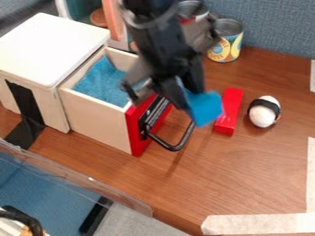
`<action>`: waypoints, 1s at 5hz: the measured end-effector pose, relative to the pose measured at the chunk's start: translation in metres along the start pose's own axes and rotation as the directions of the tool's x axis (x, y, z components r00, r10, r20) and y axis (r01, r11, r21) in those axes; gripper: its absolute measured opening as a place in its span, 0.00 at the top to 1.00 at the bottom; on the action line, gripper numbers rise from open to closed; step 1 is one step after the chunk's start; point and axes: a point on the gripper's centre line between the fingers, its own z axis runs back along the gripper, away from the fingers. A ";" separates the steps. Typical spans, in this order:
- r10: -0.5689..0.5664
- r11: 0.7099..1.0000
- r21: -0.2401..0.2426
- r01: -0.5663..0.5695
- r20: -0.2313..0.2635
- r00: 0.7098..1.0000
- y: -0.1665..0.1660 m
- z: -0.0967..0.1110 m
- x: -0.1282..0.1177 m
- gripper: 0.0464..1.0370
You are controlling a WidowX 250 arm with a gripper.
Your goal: Put the blue object in the drawer
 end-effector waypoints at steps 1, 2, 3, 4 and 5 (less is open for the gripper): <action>0.041 0.999 -0.012 -0.041 -0.014 0.999 0.006 0.010 0.021 0.82; 0.081 0.996 -0.030 -0.082 -0.023 0.996 0.012 0.012 0.041 0.82; 0.110 0.994 -0.023 -0.110 -0.019 0.994 0.017 0.010 0.060 0.82; 0.139 0.990 -0.007 -0.139 -0.014 0.990 0.022 0.002 0.080 0.82; 0.171 0.985 0.007 -0.171 0.007 0.985 0.028 -0.004 0.101 0.82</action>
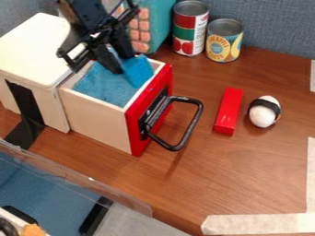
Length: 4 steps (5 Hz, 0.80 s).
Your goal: Put the blue object in the drawer
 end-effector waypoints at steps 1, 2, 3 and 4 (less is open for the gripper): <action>0.014 1.000 -0.006 -0.014 0.032 0.999 -0.002 0.004 0.013 0.82; 0.016 1.000 -0.002 -0.016 0.067 0.998 -0.001 0.004 0.025 0.82; 0.026 0.999 0.018 -0.029 0.130 0.991 0.002 -0.002 0.038 0.82; 0.018 0.999 0.043 -0.025 0.148 0.989 0.005 -0.011 0.042 0.82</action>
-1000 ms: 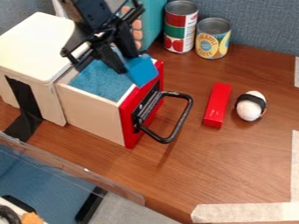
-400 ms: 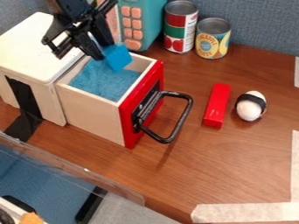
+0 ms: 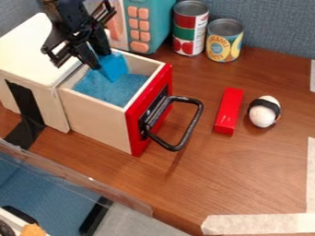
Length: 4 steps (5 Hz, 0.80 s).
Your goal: Put the blue object in the drawer
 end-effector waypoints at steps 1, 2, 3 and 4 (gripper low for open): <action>-0.019 1.000 0.023 0.019 0.002 1.000 0.001 -0.010 -0.005 0.82; -0.028 0.999 0.044 0.029 -0.006 1.000 0.004 -0.020 -0.010 0.76; -0.057 0.998 0.041 0.057 -0.009 0.998 0.004 -0.023 -0.015 0.47; -0.084 0.995 0.050 0.085 -0.013 0.996 0.003 -0.018 -0.019 0.15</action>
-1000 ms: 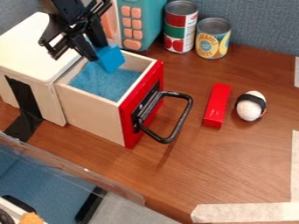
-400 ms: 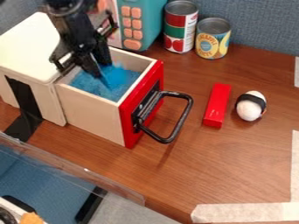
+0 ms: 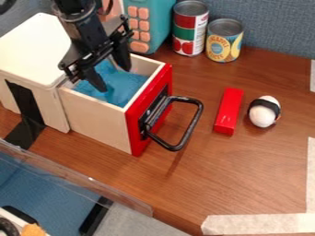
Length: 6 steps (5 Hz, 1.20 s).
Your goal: Put the blue object in the drawer
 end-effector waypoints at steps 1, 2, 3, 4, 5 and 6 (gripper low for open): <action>-0.035 0.997 0.067 0.031 0.059 0.998 -0.006 0.015 -0.010 0.02; -0.119 0.984 0.147 0.103 0.102 0.988 -0.018 0.029 -0.023 0.03; -0.161 0.973 0.179 0.147 0.066 0.985 -0.025 0.032 -0.037 0.04; -0.210 0.965 0.161 0.209 -0.012 0.978 -0.035 0.020 -0.065 0.04; -0.268 0.950 0.139 0.280 -0.097 0.959 -0.042 0.005 -0.091 0.04; -0.391 0.899 0.147 0.413 -0.156 0.907 -0.051 -0.010 -0.134 0.04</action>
